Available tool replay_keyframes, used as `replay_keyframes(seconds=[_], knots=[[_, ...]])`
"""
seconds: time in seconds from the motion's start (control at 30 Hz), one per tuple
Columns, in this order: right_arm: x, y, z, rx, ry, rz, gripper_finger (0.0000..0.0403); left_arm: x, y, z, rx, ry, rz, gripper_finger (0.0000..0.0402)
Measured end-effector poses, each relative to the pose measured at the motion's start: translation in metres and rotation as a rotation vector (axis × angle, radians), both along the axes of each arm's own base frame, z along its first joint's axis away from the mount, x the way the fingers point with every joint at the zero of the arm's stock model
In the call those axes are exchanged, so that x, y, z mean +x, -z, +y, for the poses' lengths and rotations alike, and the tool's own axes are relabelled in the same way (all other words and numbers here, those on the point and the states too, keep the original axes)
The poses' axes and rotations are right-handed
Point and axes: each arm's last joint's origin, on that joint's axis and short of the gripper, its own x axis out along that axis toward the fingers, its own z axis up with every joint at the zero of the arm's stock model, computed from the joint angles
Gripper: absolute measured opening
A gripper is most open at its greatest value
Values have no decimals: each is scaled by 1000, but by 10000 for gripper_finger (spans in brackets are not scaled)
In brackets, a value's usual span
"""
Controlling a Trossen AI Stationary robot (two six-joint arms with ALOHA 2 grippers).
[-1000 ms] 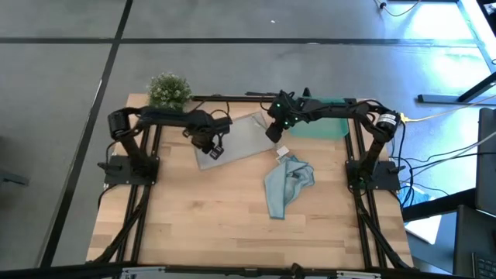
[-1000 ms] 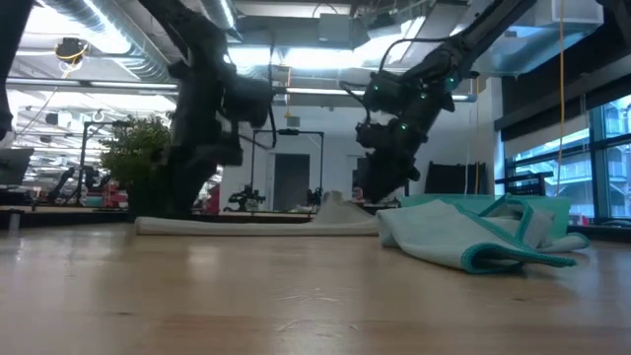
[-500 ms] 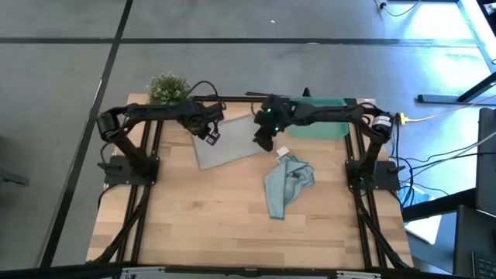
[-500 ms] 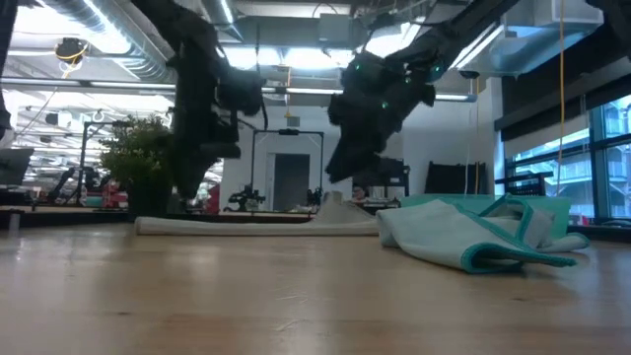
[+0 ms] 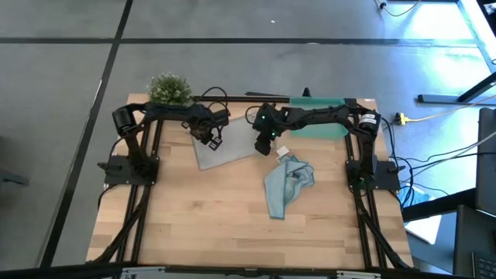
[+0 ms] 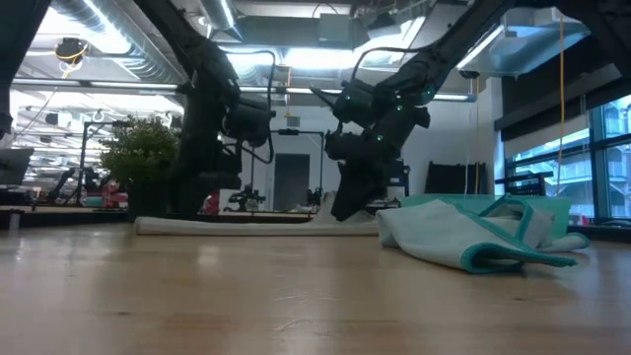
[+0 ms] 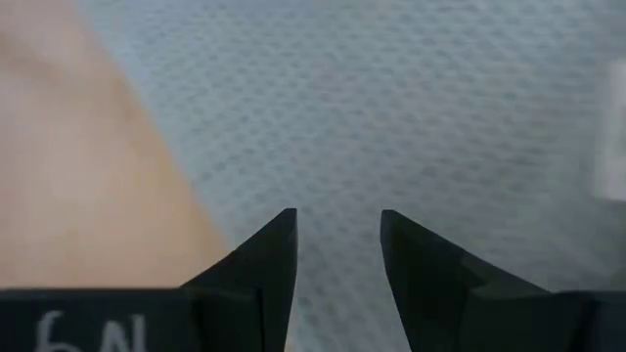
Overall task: Roll microfiber towels into tight, uniform cylinder then place into a basket
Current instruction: Roll the grey microfiber towel
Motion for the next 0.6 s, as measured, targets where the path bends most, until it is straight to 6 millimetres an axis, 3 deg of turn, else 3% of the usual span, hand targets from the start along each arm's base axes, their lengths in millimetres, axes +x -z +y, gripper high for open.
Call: replay_keyframes(seconds=[0.2,0.47,0.6], knots=[[-9,1,-20,-86,105,39,150,5,1,-11,-57,30,-10,78],[-20,1,-41,-107,178,53,150,18,1,-46,-250,116,-77,78],[-22,0,-47,-110,193,48,150,23,1,-57,-254,158,-81,78]])
